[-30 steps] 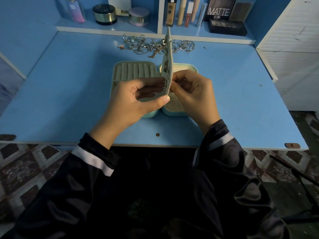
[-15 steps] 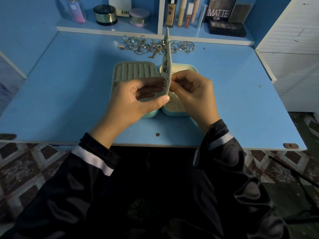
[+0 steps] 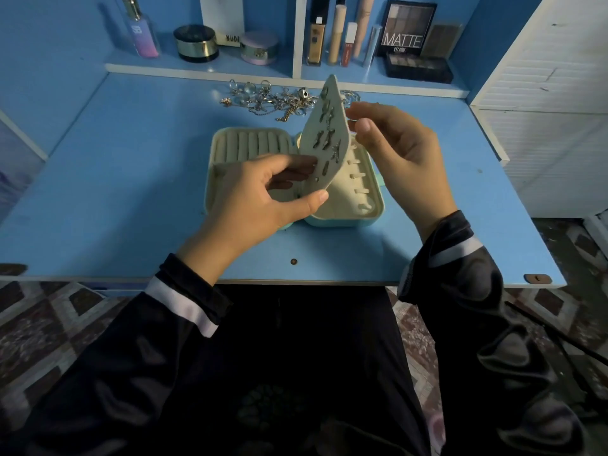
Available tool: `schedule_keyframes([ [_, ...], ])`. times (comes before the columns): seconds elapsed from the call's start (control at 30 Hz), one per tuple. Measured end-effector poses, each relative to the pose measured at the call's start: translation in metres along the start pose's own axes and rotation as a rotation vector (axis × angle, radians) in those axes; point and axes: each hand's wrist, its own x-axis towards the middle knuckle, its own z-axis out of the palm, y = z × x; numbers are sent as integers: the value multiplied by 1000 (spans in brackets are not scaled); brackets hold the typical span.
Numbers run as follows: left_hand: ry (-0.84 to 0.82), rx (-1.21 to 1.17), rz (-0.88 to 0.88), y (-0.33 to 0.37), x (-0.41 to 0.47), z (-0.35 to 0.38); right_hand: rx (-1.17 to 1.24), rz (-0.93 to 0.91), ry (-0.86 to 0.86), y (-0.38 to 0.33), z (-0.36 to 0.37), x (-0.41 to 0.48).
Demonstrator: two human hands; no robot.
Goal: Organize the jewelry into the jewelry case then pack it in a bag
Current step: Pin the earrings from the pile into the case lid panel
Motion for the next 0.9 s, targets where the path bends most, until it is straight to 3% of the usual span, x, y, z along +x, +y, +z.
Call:
schedule_keyframes([
  [0.47, -59, 446, 190, 0, 9, 6, -66, 61, -107, 10, -22, -16],
  [0.9, -216, 664, 118, -2, 13, 18, -337, 126, -123, 37, -35, -37],
])
